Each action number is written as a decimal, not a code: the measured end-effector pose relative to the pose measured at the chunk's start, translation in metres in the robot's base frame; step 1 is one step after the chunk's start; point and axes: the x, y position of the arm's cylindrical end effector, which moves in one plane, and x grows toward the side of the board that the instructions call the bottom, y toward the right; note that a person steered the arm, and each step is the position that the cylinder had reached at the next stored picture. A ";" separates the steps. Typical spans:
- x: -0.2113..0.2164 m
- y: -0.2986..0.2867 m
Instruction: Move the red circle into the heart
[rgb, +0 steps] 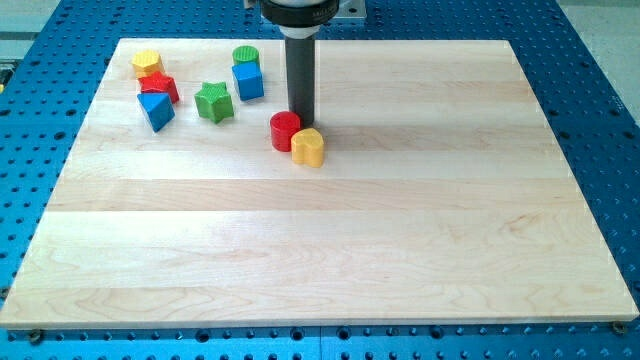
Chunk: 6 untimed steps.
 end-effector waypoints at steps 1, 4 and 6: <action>-0.007 -0.025; 0.051 -0.078; 0.061 -0.033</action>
